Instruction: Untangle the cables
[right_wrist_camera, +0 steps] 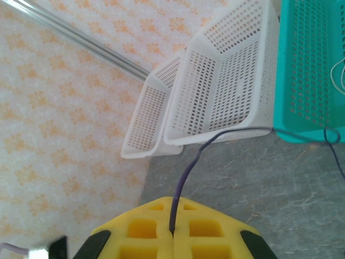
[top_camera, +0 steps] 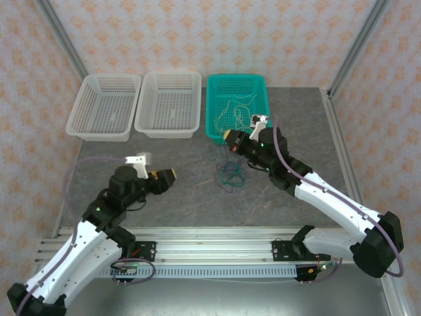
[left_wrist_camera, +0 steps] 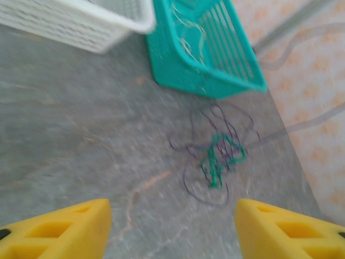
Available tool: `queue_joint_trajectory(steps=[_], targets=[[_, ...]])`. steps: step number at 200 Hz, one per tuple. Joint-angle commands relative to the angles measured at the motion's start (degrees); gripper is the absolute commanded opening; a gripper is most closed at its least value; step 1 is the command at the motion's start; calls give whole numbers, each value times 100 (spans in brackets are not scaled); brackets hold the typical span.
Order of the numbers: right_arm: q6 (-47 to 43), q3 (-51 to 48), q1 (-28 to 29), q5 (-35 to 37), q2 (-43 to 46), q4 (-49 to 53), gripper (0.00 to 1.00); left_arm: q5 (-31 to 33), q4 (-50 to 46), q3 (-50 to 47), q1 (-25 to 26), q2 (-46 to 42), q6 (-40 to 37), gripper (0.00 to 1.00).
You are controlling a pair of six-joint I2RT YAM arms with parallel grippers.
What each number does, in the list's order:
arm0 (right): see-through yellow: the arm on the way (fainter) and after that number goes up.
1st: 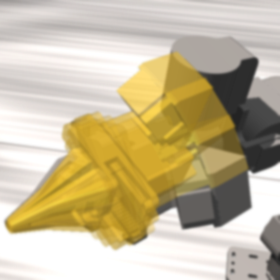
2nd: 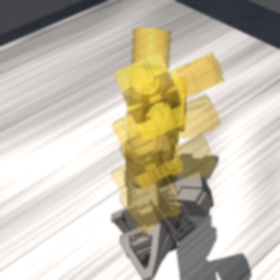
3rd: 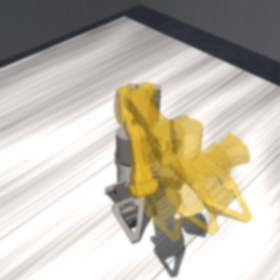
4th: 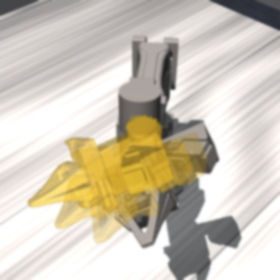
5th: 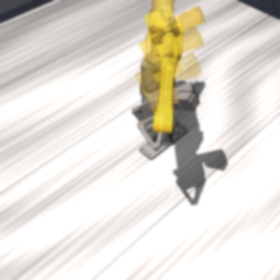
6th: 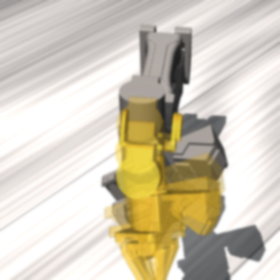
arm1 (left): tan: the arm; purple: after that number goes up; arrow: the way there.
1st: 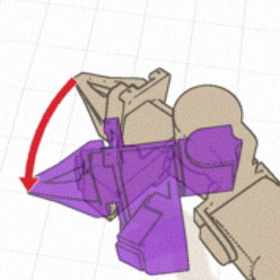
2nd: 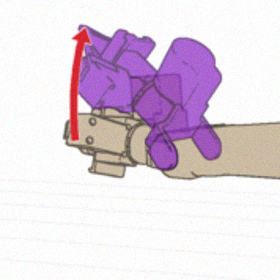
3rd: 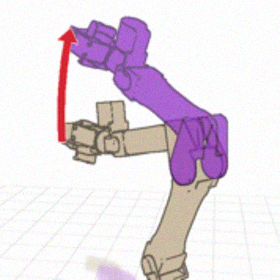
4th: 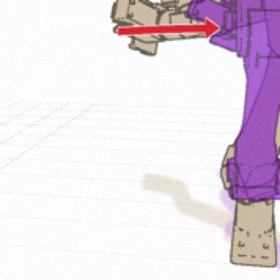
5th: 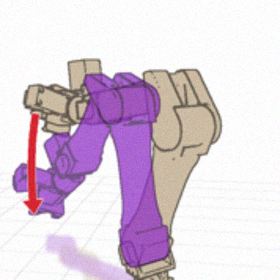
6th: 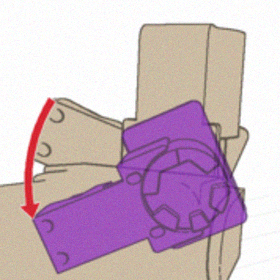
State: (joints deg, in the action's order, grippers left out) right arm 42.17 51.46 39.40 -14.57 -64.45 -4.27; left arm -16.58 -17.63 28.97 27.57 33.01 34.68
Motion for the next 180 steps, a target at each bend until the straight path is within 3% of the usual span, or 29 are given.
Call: queue_joint_trajectory(steps=[1,69,86,119,133,172,180], targets=[[516,230,24,-52,-19,-109,0,173,1278,-50,511,496,-14,67],[910,502,30,81,86,-102,0,332,3055,943,2009,3688,-1048,77],[949,624,24,126,90,-102,0,393,3515,1189,2170,4373,-944,78],[1017,818,27,149,91,-126,0,1169,3766,1538,2257,5337,-437,79],[1030,873,33,181,114,-100,0,1595,3504,1687,2271,5588,-158,68],[695,1217,24,975,318,690,0,2639,2775,1621,2271,5569,218,6],[595,1364,7,1254,332,1032,0,2772,2615,1579,2270,5521,240,0]])
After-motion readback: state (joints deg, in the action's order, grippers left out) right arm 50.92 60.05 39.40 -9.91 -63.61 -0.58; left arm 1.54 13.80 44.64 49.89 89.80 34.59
